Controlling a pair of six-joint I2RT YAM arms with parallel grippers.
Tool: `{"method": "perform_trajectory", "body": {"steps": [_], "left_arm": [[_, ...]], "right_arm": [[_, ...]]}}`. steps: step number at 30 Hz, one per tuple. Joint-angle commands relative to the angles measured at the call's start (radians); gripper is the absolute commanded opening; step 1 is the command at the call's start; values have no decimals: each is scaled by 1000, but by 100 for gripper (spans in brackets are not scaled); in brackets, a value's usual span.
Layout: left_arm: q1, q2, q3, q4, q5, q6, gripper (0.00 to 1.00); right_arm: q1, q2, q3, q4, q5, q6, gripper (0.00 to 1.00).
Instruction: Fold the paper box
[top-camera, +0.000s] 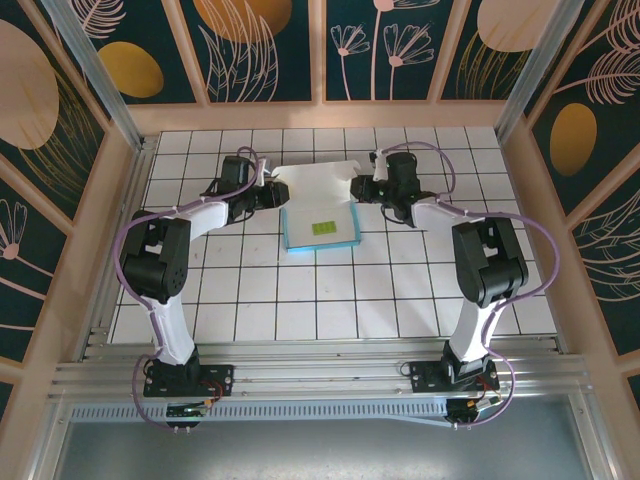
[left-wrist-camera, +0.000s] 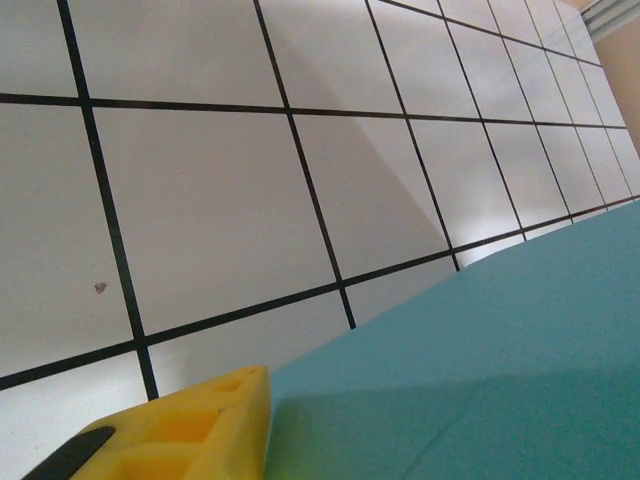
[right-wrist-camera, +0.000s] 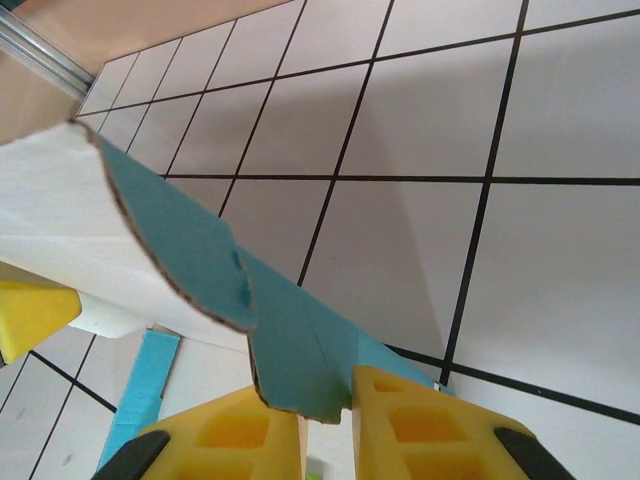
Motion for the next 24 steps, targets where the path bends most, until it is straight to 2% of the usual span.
{"method": "perform_trajectory", "body": {"steps": [1,12,15,17,20,24], "left_arm": [[0,-38,-24,29,28,-24,34],[0,-64,-78,88,63,-66,35],[0,-70,-76,52,30,-26,36],[0,-74,-62,11,13,21,37],[0,-87,-51,-14,12,63,46],[0,-118,-55,-18,2,68,57]], "right_arm": [[20,-31,-47,1,23,12,19],[56,-52,-117,69,23,55,18],[57,-60,-119,58,53,26,19],[34,-71,-110,26,40,-22,29],[-35,-79,-95,0,-64,-88,57],[-61,-70,-27,-58,-150,-238,83]]}}
